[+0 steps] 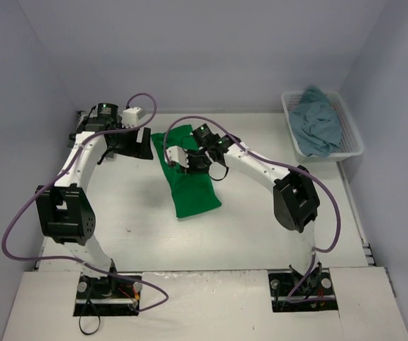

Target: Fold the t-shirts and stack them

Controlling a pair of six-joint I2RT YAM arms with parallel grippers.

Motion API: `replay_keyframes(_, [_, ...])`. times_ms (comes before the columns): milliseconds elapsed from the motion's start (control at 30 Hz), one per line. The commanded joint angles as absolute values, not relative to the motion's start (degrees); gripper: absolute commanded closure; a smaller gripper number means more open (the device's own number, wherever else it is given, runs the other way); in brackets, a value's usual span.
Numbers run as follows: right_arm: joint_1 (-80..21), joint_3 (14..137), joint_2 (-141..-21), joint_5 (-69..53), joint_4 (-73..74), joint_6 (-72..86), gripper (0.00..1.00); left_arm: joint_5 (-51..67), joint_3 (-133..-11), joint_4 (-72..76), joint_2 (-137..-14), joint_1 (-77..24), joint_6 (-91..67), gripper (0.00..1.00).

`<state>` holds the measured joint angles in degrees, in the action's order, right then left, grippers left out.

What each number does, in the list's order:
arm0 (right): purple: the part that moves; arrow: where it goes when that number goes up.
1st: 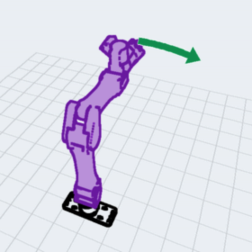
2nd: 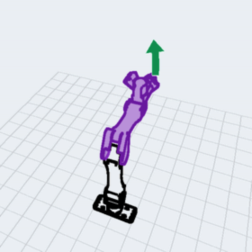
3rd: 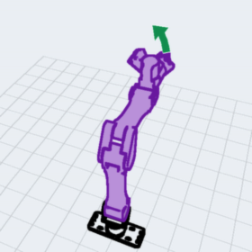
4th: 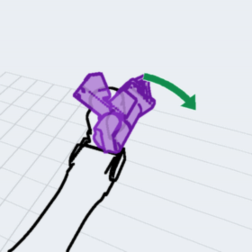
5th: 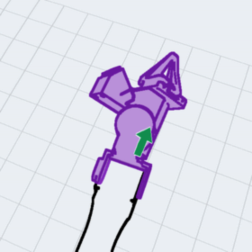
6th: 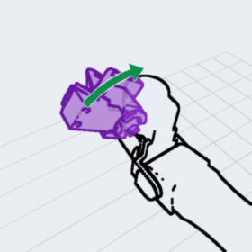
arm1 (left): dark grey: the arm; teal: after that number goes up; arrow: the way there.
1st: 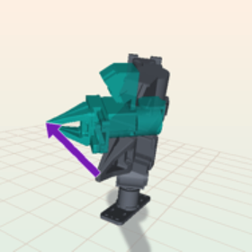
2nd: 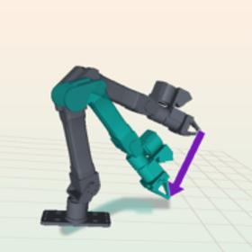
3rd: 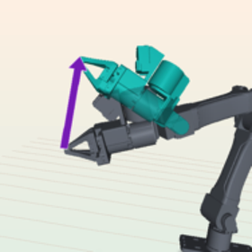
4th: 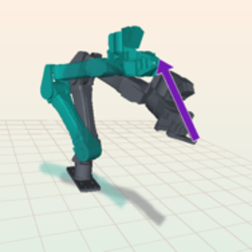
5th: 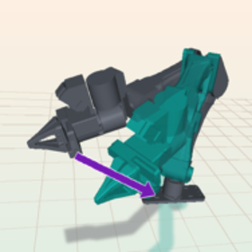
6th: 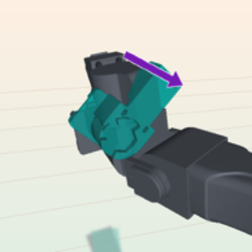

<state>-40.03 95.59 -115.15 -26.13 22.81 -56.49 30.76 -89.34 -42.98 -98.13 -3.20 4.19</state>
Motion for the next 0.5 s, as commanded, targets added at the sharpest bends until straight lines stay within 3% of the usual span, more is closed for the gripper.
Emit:
replay_keyframes(0, [-38.9, 99.8, -116.7, -28.6, 21.4, -57.7, 1.00, 32.3, -90.5, -41.0, -96.2, -2.7, 3.5, 0.23])
replay_keyframes(233, [-38.0, 102.0, -121.8, -29.0, 20.6, -57.4, 0.97, 32.4, -90.3, -41.0, -96.6, -2.8, 3.6, 0.23])
replay_keyframes(333, [-37.8, 100.9, -122.8, -27.7, 17.1, -55.5, 0.88, 32.7, -90.2, -40.9, -96.7, -2.7, 3.5, 0.22])
replay_keyframes(367, [-37.7, 100.5, -123.1, -27.1, 14.8, -54.1, 0.79, 32.8, -90.1, -40.8, -96.8, -2.7, 3.5, 0.23])
replay_keyframes(467, [-37.7, 99.0, -123.3, -24.4, 10.0, -50.6, 0.67, 32.8, -90.0, -40.7, -97.0, -2.7, 3.5, 0.23])
